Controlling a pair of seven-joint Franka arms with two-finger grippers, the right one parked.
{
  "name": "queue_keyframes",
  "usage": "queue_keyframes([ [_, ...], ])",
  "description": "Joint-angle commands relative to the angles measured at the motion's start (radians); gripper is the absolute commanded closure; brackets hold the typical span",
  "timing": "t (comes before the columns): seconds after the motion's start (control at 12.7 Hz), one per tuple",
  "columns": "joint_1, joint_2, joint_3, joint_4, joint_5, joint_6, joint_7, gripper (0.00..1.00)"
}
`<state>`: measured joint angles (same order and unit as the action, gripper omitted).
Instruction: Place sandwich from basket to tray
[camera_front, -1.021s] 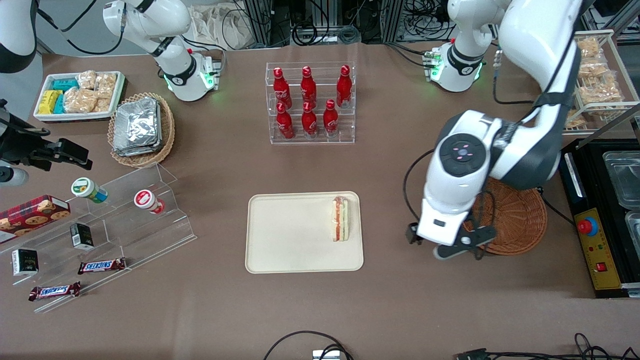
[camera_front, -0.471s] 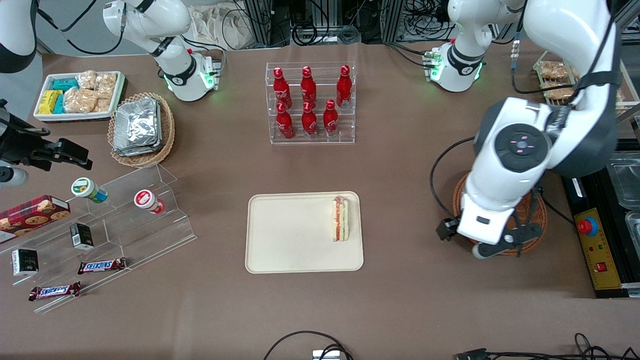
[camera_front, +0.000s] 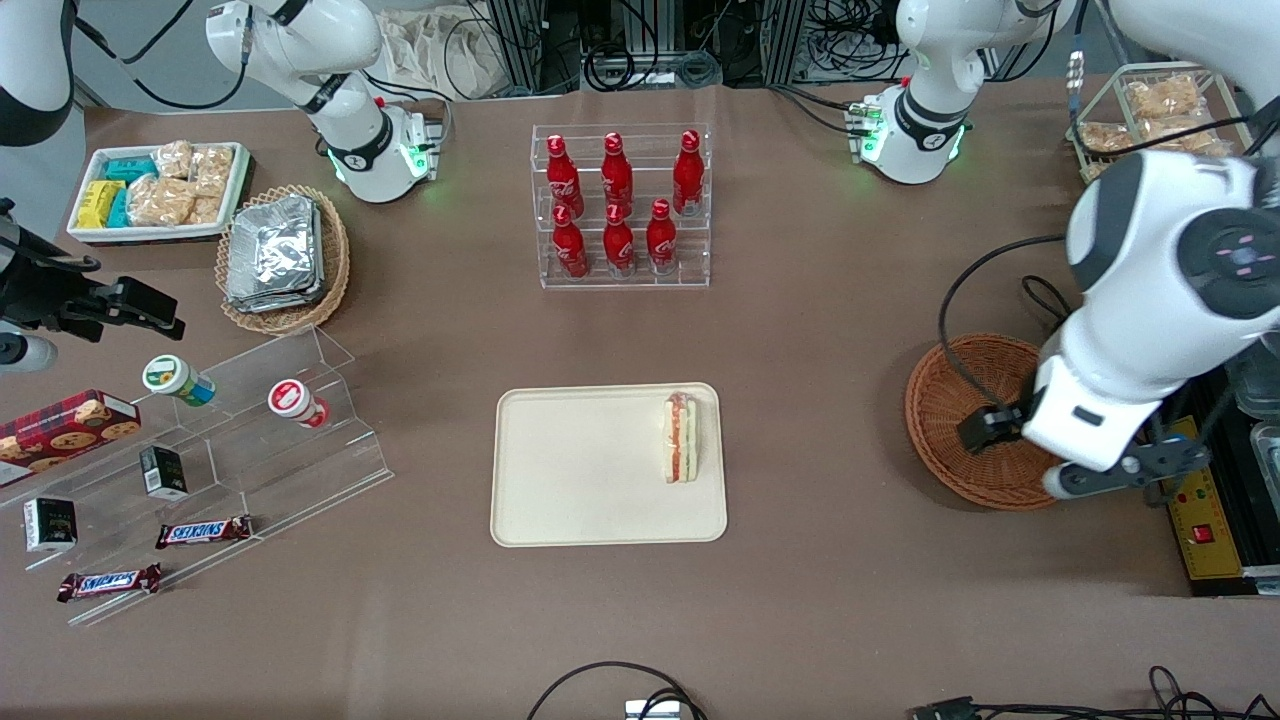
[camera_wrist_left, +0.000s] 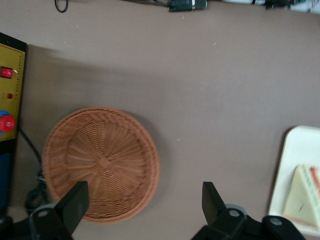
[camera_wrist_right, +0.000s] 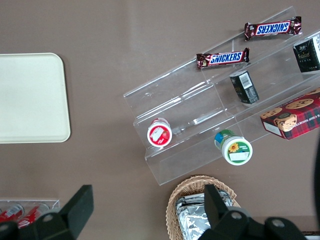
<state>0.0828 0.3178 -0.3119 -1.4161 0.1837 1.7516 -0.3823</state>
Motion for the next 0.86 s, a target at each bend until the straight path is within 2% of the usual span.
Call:
queue_keyframes([
  [0.0, -0.052, -0.158, 0.147, -0.144, -0.105, -0.01, 0.176, 0.0],
  [0.08, -0.063, -0.19, 0.183, -0.165, -0.13, -0.027, 0.227, 0.0],
  [0.31, -0.063, -0.262, 0.209, -0.165, -0.174, -0.127, 0.313, 0.0],
  [0.55, -0.061, -0.335, 0.209, -0.165, -0.179, -0.231, 0.345, 0.0],
  [0.79, -0.054, -0.342, 0.206, -0.165, -0.182, -0.247, 0.339, 0.0],
])
